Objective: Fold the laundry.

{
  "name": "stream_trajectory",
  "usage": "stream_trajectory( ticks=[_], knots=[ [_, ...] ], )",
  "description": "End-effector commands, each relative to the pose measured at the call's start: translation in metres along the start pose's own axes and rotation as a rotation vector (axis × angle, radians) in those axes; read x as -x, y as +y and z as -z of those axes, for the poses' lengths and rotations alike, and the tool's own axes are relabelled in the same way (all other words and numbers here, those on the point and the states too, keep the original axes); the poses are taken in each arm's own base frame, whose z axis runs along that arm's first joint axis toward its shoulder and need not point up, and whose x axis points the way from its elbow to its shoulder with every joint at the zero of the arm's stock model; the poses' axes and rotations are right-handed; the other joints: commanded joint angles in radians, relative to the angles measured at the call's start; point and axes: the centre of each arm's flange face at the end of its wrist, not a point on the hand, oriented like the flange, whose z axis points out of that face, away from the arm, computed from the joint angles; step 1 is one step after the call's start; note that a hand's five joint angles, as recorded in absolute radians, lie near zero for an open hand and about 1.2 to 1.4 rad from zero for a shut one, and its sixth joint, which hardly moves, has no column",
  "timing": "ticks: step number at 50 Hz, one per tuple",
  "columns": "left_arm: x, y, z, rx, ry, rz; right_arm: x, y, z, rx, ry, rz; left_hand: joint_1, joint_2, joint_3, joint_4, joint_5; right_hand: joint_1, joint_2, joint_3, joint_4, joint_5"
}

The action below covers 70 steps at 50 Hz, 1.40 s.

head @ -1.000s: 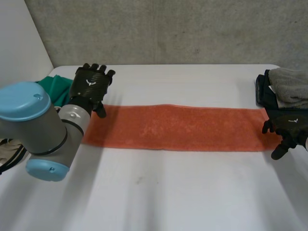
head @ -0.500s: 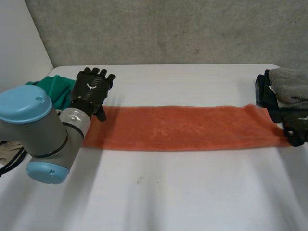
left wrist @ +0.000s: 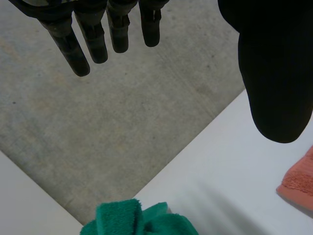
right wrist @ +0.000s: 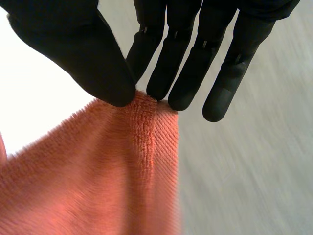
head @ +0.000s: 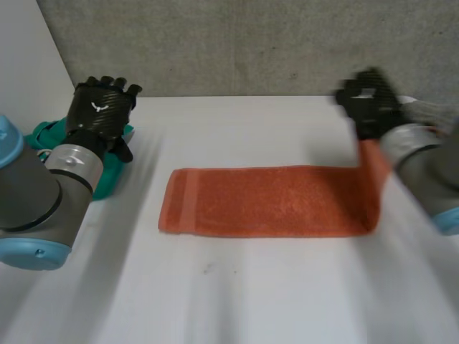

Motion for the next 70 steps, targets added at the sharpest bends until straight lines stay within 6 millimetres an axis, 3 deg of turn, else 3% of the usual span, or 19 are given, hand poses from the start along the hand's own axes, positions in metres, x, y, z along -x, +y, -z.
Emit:
stream_trajectory(
  ticks=[1, 4, 7, 8, 11, 12, 13, 16, 19, 26, 27, 31, 34, 35, 39, 47, 56, 63, 70],
  knots=[
    [0.003, 0.002, 0.008, 0.013, -0.003, 0.029, 0.157, -0.066, 0.009, -0.294, -0.398, -0.023, -0.021, -0.036, -0.036, -0.028, -0.049, 0.275, 0.221, 0.207, 0.199, 0.217],
    [0.002, 0.007, 0.011, 0.026, 0.002, 0.029, 0.211, -0.067, 0.024, -0.311, -0.53, -0.026, -0.021, -0.036, -0.036, -0.028, -0.049, 0.275, 0.221, 0.207, 0.199, 0.217],
    [0.001, 0.009, 0.012, 0.035, 0.005, 0.029, 0.236, -0.057, 0.028, -0.264, -0.567, -0.017, -0.021, -0.036, -0.036, -0.028, -0.049, 0.275, 0.221, 0.207, 0.199, 0.217],
    [0.001, 0.01, 0.012, 0.039, 0.006, 0.029, 0.234, -0.057, 0.026, -0.254, -0.551, -0.014, -0.021, -0.036, -0.036, -0.028, -0.049, 0.218, 0.164, 0.15, 0.142, 0.16],
    [0.0, 0.011, 0.012, 0.039, 0.007, 0.029, 0.224, -0.059, 0.018, -0.207, -0.469, -0.006, -0.021, -0.036, -0.036, -0.028, -0.049, -0.868, -0.922, -0.936, -0.945, -0.926],
    [0.0, 0.009, 0.011, 0.033, 0.008, 0.029, 0.208, -0.064, 0.013, -0.161, -0.386, -0.017, -0.021, -0.036, -0.036, -0.028, -0.049, -0.947, -1.001, -1.014, -1.023, -1.005],
    [0.0, 0.009, 0.011, 0.031, 0.007, 0.029, 0.195, -0.068, 0.012, -0.126, -0.33, -0.041, -0.021, -0.036, -0.036, -0.028, -0.049, -0.947, -1.001, -1.014, -1.023, -1.005],
    [-0.002, 0.007, 0.009, 0.021, 0.011, 0.028, 0.183, -0.066, 0.014, -0.07, -0.281, -0.101, -0.021, -0.036, -0.036, -0.028, -0.049, -0.947, -1.001, -1.014, -1.023, -1.005],
    [-0.004, 0.002, 0.008, 0.004, 0.015, 0.029, 0.166, -0.052, 0.02, 0.015, -0.266, -0.214, -0.021, -0.036, -0.036, -0.028, -0.049, -0.947, -1.001, -1.014, -1.023, -1.005],
    [-0.049, -0.006, 0.012, -0.038, 0.141, 0.037, 0.107, -0.01, 0.029, 0.237, -0.156, -0.358, 0.021, 0.006, 0.005, 0.013, -0.007, -0.947, -1.001, -1.014, -1.023, -1.005],
    [-0.055, -0.006, 0.012, -0.046, 0.159, 0.038, 0.094, 0.004, 0.032, 0.296, -0.108, -0.368, 0.033, 0.018, 0.017, 0.025, 0.005, -0.947, -1.001, -1.014, -1.023, -1.005],
    [-0.088, 0.001, 0.005, -0.082, 0.285, 0.034, 0.078, 0.025, 0.038, 0.385, -0.042, -0.371, 0.079, 0.064, 0.064, 0.072, 0.052, -0.947, -1.001, -1.014, -1.023, -1.005],
    [-0.108, 0.006, -0.001, -0.103, 0.367, 0.033, 0.078, 0.031, 0.042, 0.411, -0.033, -0.368, 0.118, 0.103, 0.102, 0.11, 0.09, -0.947, -1.001, -1.014, -1.023, -1.005],
    [-0.127, 0.009, -0.007, -0.127, 0.434, 0.033, 0.078, 0.032, 0.043, 0.418, -0.034, -0.368, 0.15, 0.135, 0.134, 0.142, 0.122, -0.947, -1.001, -1.014, -1.023, -1.005],
    [-0.155, 0.013, -0.029, -0.181, 0.488, 0.036, 0.082, 0.034, 0.053, 0.446, -0.049, -0.379, 0.209, 0.194, 0.193, 0.201, 0.181, -0.947, -1.001, -1.014, -1.023, -1.005],
    [-0.183, 0.049, -0.068, -0.151, 0.515, 0.033, 0.087, 0.034, 0.068, 0.472, -0.071, -0.398, 0.3, 0.285, 0.285, 0.292, 0.272, -0.947, -1.001, -1.014, -1.023, -1.005],
    [-0.201, 0.082, -0.085, -0.114, 0.564, 0.001, 0.083, 0.032, 0.08, 0.481, -0.073, -0.407, 0.291, 0.276, 0.276, 0.284, 0.263, -0.947, -1.001, -1.014, -1.023, -1.005],
    [-0.198, 0.084, -0.095, -0.154, 0.538, -0.065, 0.076, 0.036, 0.081, 0.491, -0.054, -0.41, 0.356, 0.341, 0.34, 0.348, 0.328, -0.947, -1.001, -1.014, -1.023, -1.005],
    [-0.202, 0.086, -0.1, -0.174, 0.529, -0.066, 0.076, 0.037, 0.082, 0.494, -0.052, -0.411, 0.848, 0.833, 0.833, 0.841, 0.821, -0.947, -1.001, -1.014, -1.023, -1.005]
  ],
)
